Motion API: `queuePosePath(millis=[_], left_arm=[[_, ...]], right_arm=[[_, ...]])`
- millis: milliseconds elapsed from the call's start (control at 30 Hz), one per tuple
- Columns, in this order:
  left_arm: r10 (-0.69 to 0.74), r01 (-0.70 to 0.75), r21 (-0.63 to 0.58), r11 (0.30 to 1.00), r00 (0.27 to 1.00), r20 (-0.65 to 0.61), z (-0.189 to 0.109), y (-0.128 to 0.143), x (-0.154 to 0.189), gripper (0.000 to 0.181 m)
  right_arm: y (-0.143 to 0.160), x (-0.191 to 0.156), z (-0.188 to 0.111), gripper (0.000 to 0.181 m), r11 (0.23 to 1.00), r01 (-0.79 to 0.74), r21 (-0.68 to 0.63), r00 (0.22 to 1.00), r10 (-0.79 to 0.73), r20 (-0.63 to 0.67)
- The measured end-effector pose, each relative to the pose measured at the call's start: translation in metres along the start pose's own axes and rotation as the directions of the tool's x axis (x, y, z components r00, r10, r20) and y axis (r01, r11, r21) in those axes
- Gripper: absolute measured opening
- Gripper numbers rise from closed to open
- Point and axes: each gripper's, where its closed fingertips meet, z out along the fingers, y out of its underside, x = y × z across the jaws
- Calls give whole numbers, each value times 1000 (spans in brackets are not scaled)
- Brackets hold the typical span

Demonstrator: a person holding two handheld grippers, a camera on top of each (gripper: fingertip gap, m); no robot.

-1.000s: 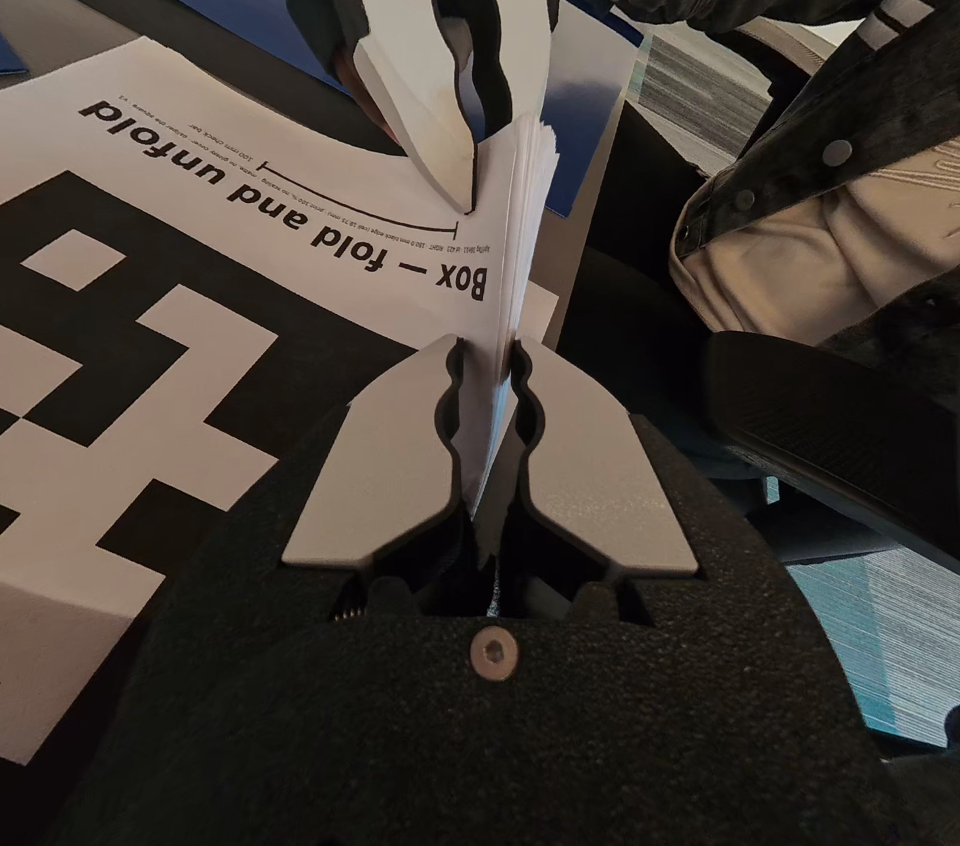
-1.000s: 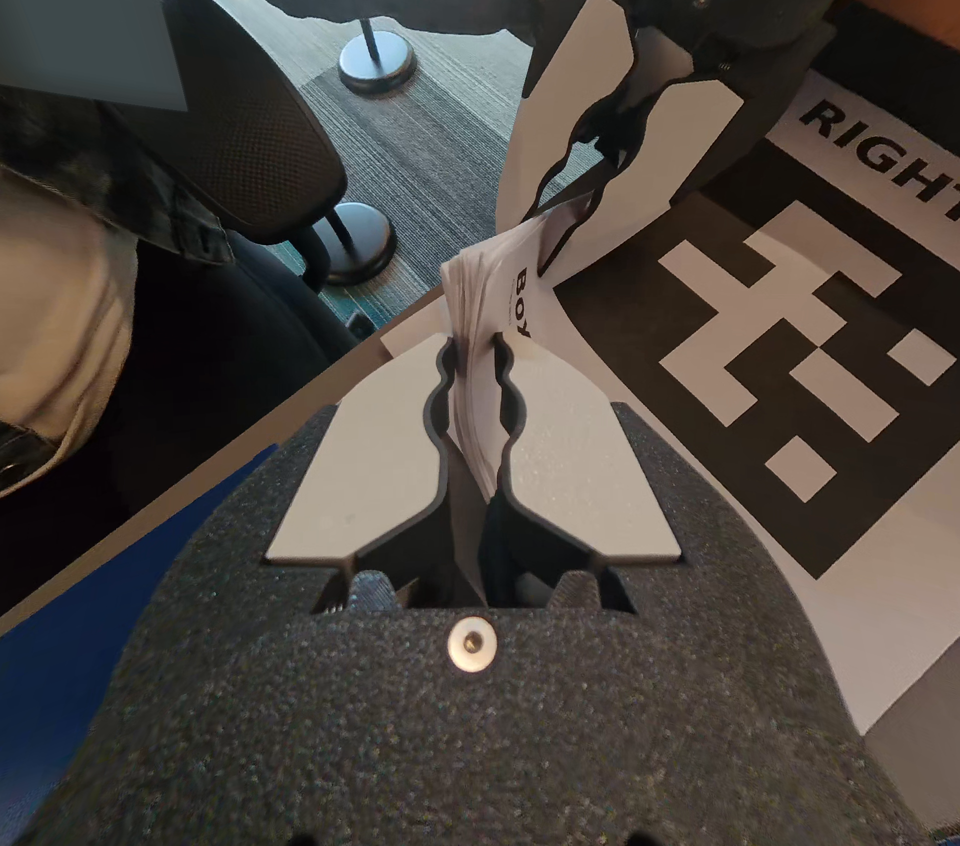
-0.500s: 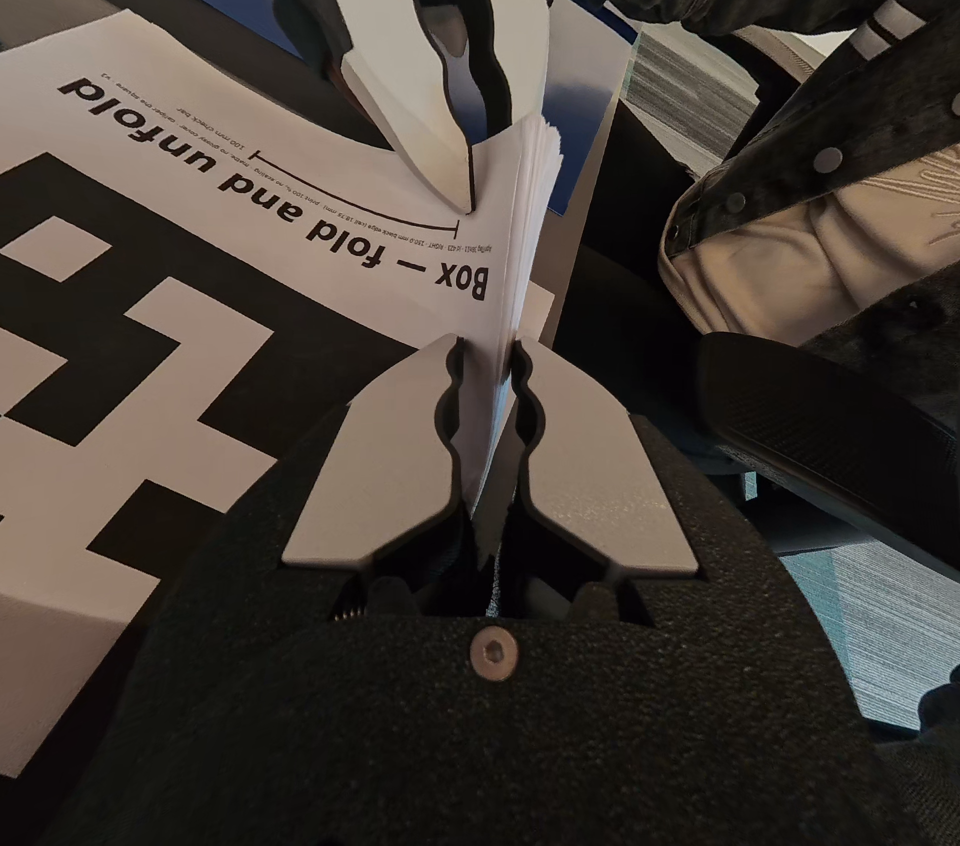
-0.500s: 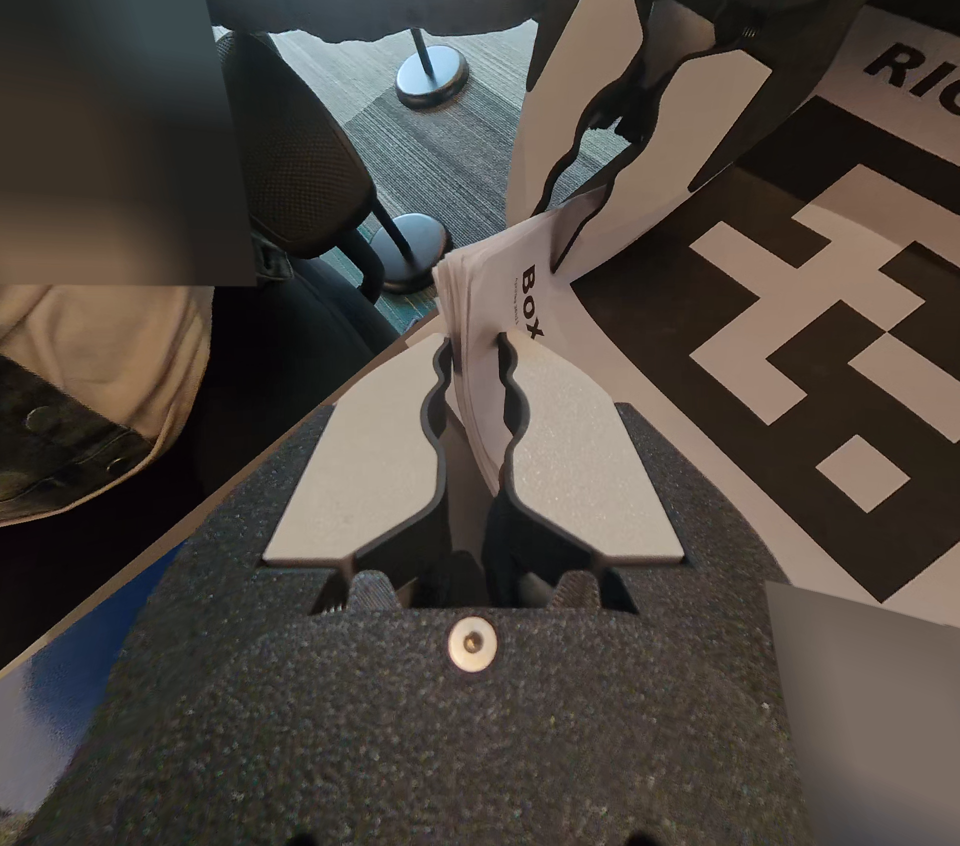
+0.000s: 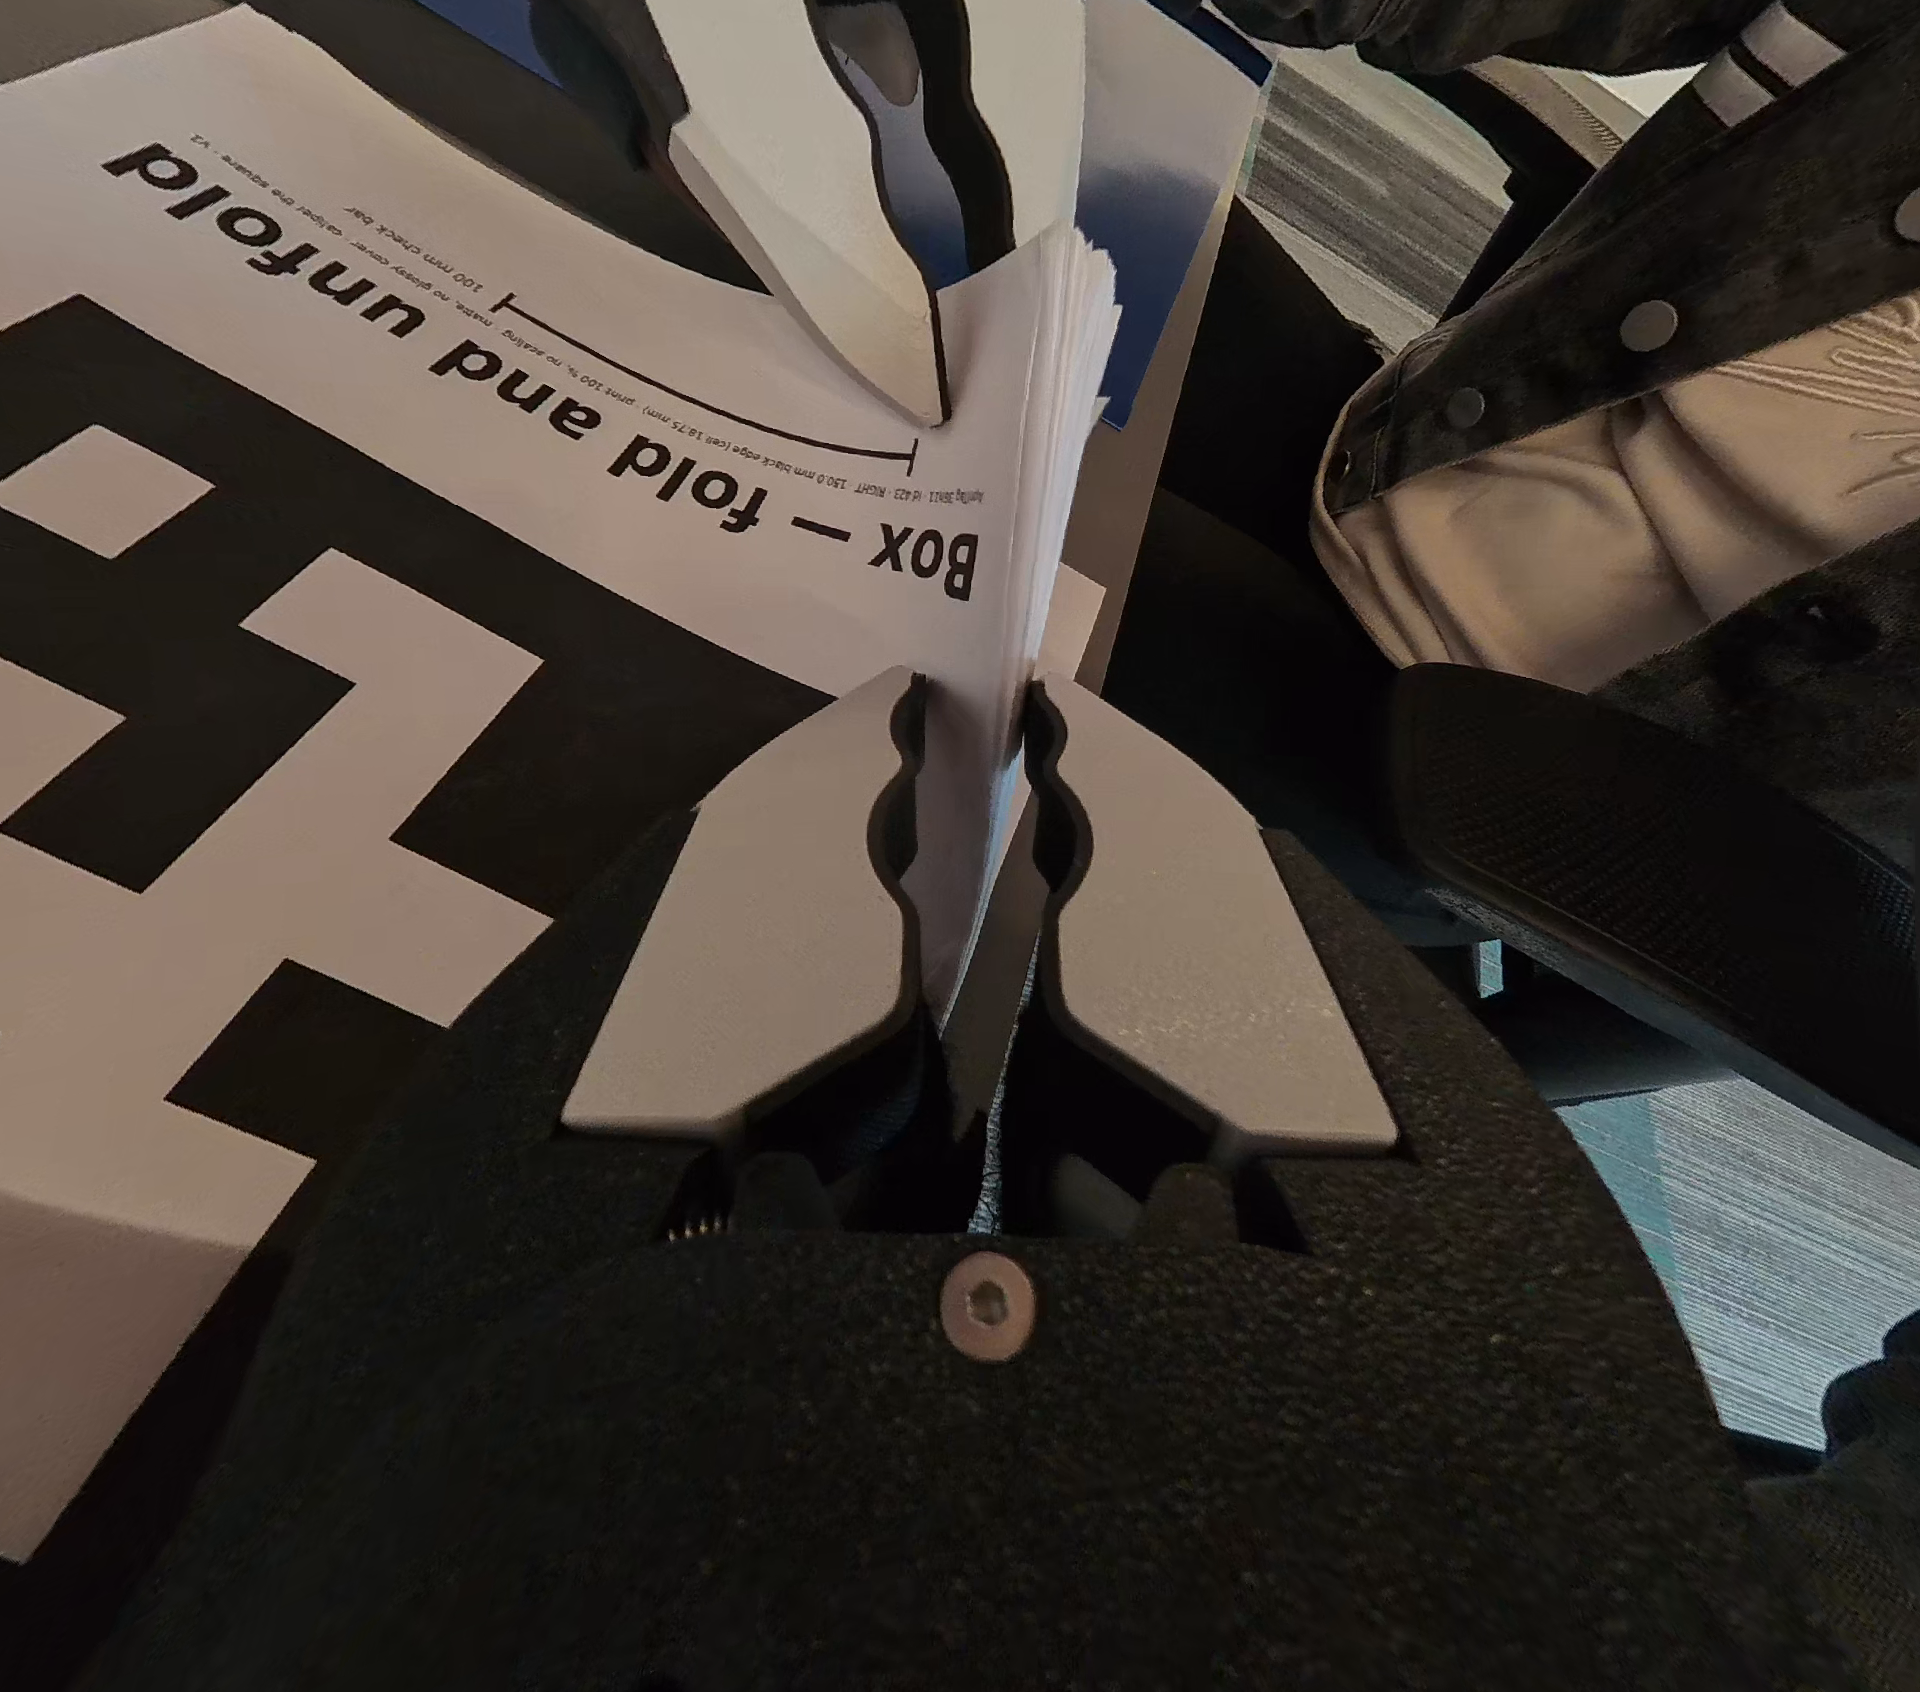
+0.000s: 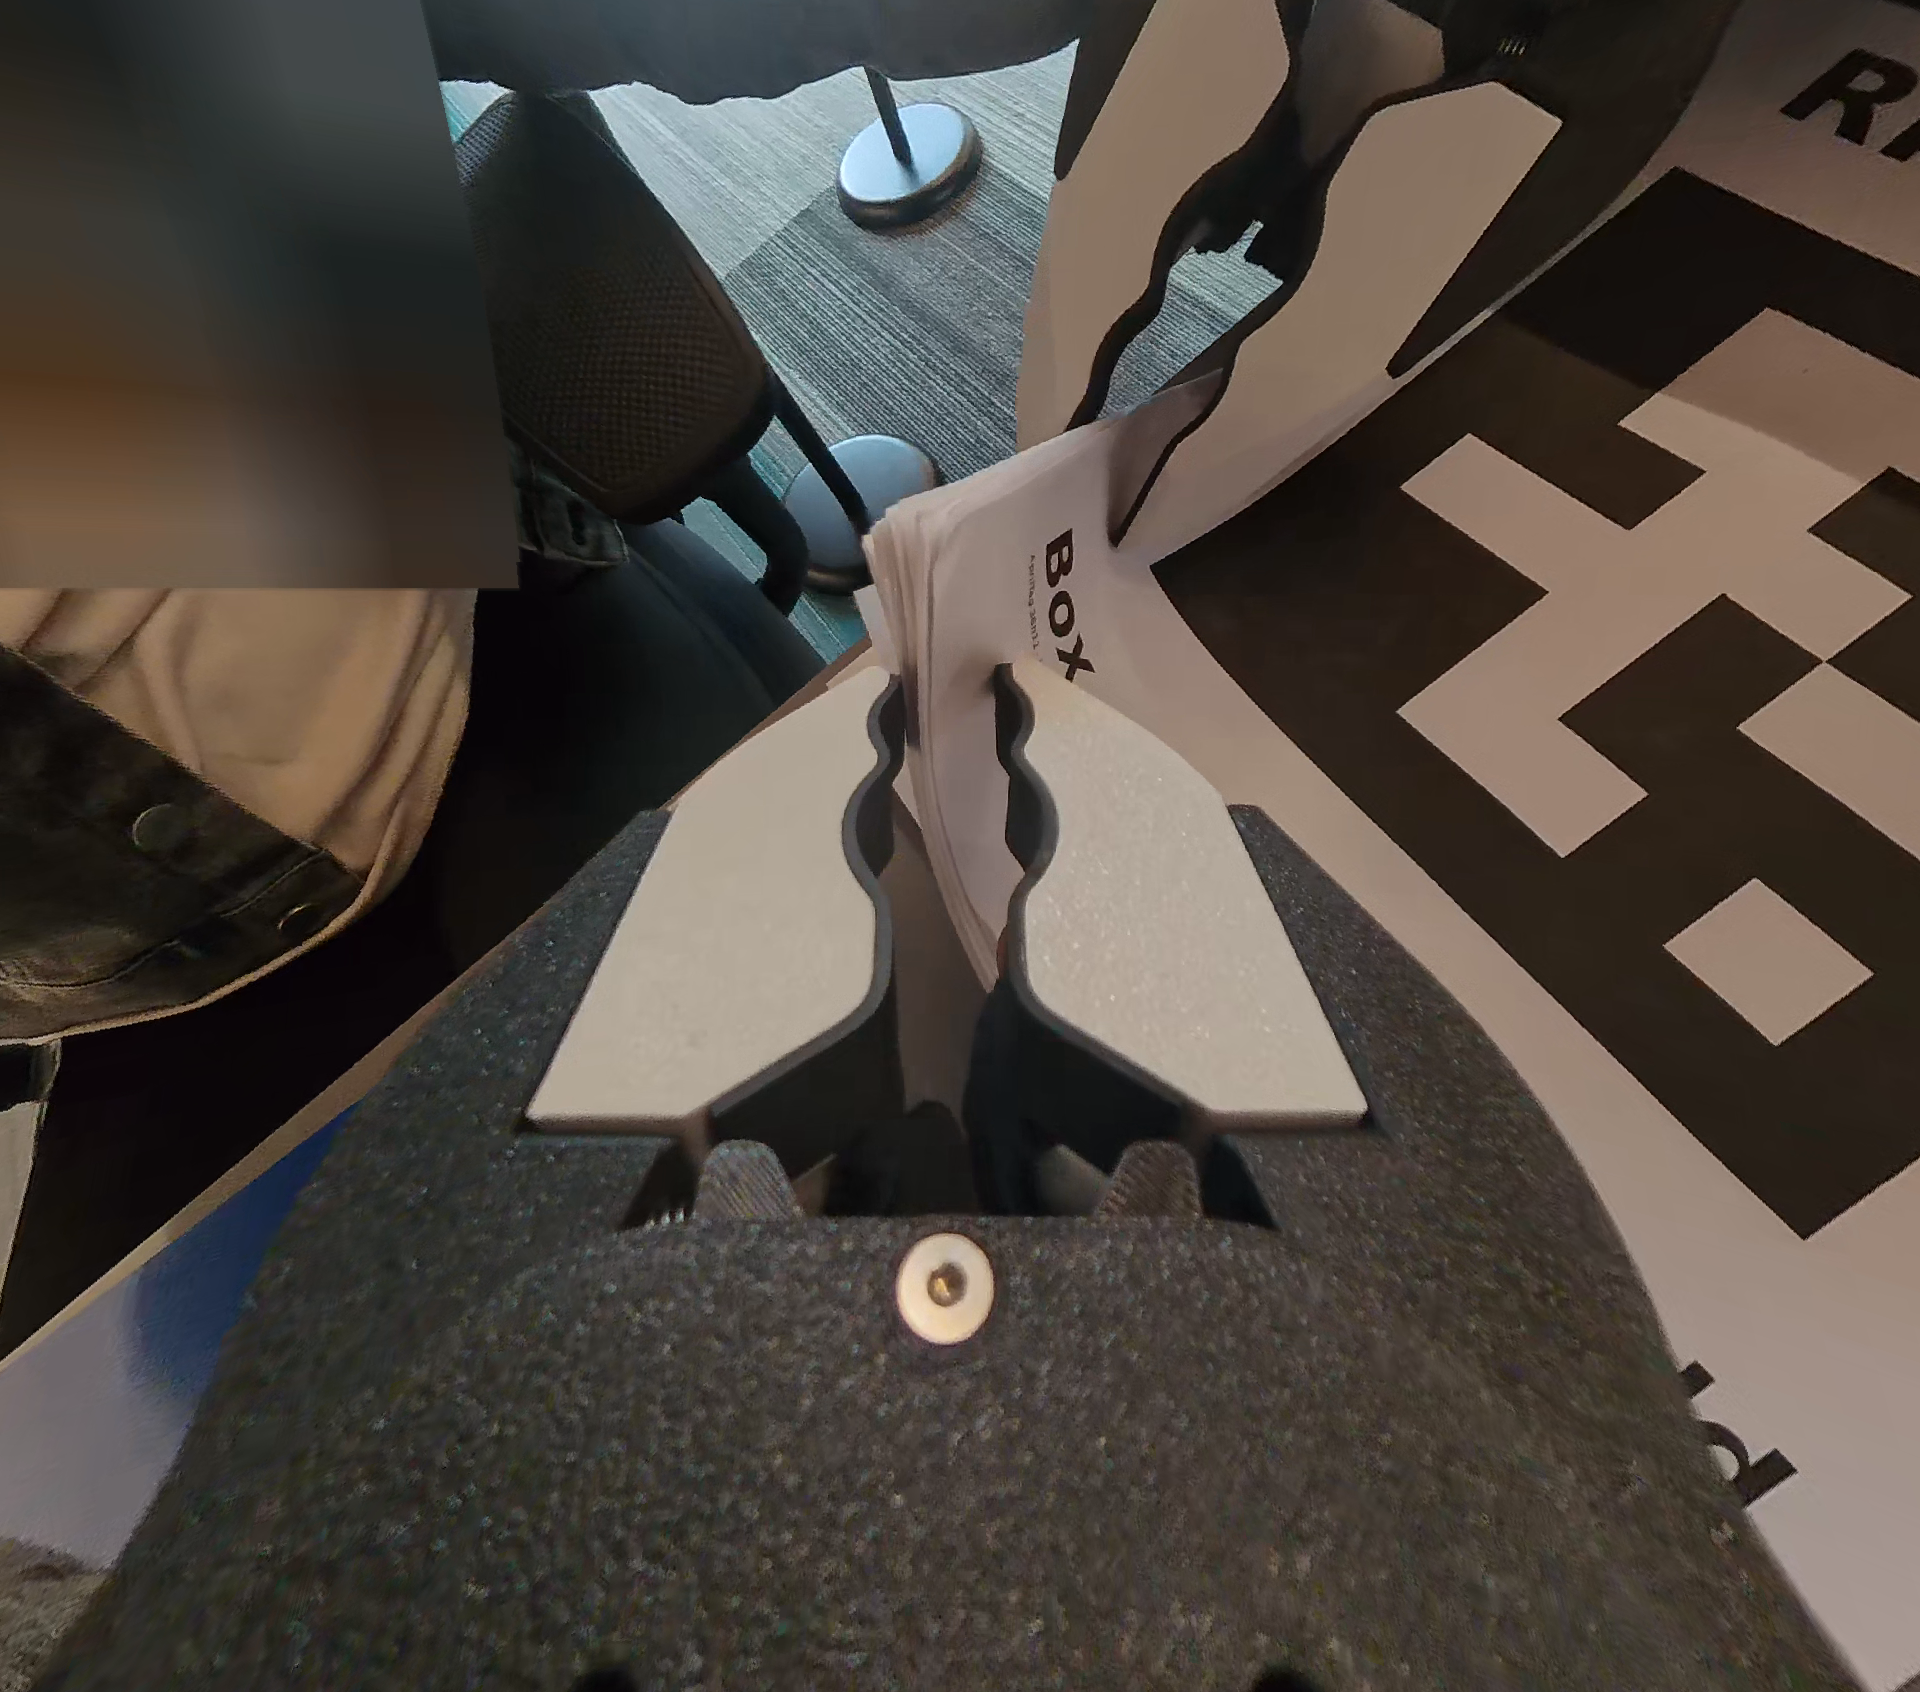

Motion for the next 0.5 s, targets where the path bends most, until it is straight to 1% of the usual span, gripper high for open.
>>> queuePosePath(millis=[500], left_arm=[[-55,54,-29,998,998,-40,0,2,2,21]], right_arm=[[2,-2,1,17,1000,-9,-9,998,9,65]])
